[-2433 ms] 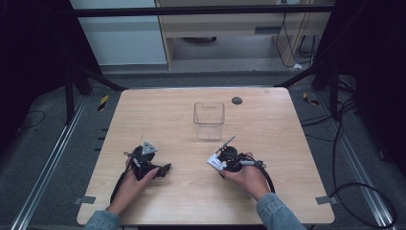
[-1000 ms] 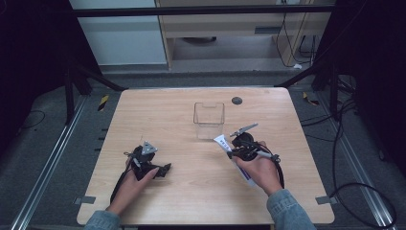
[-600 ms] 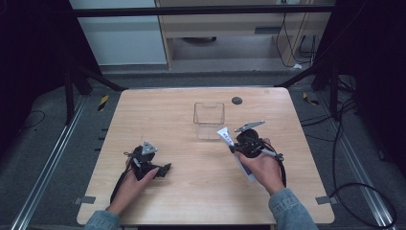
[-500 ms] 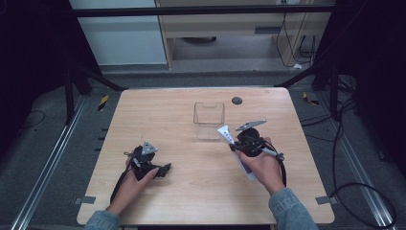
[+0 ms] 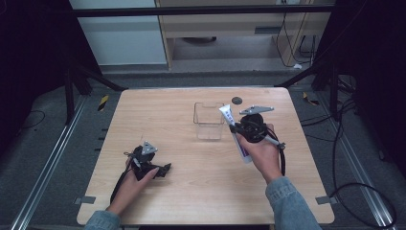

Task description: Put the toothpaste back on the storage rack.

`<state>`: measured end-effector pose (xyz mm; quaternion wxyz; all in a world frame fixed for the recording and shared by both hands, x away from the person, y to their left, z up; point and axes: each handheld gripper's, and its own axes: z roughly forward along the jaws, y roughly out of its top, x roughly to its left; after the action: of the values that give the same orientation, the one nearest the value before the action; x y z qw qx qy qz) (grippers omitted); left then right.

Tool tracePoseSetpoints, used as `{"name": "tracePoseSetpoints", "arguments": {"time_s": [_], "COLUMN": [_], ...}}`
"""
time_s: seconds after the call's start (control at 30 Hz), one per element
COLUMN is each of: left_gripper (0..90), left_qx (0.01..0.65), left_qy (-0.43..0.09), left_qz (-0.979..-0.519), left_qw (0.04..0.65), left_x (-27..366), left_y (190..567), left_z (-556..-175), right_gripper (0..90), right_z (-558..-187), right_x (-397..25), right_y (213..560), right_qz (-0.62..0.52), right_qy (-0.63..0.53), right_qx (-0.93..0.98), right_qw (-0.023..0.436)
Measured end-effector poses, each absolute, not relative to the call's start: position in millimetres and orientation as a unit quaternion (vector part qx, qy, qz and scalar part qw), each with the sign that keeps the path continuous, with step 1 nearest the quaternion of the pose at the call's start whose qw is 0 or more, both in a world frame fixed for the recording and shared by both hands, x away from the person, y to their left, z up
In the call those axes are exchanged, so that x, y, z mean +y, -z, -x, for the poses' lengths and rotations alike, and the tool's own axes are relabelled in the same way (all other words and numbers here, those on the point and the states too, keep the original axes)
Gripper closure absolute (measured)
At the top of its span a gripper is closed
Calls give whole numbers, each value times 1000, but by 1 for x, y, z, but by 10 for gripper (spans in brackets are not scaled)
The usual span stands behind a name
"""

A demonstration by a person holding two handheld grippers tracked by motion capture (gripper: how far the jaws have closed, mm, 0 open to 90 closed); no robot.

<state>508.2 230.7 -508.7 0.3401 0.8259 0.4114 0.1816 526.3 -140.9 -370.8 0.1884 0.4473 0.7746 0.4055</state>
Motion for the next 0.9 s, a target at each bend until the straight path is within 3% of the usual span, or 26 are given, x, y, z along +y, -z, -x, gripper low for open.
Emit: {"name": "tracePoseSetpoints", "arguments": {"time_s": [0.4, 0.9], "left_gripper": [0, 0], "left_qx": [411, 411], "left_qy": [-182, -182], "left_qz": [-826, -826], "left_qw": [340, 341], "left_x": [231, 231], "left_y": [509, 509], "left_z": [-508, -508], "right_gripper": [782, 782], "right_z": [-554, -592], "right_x": [-123, -101], "right_y": [326, 302], "right_qz": [-436, -434], "right_qy": [-440, -474], "right_qx": [755, 723], "right_qw": [214, 255]}}
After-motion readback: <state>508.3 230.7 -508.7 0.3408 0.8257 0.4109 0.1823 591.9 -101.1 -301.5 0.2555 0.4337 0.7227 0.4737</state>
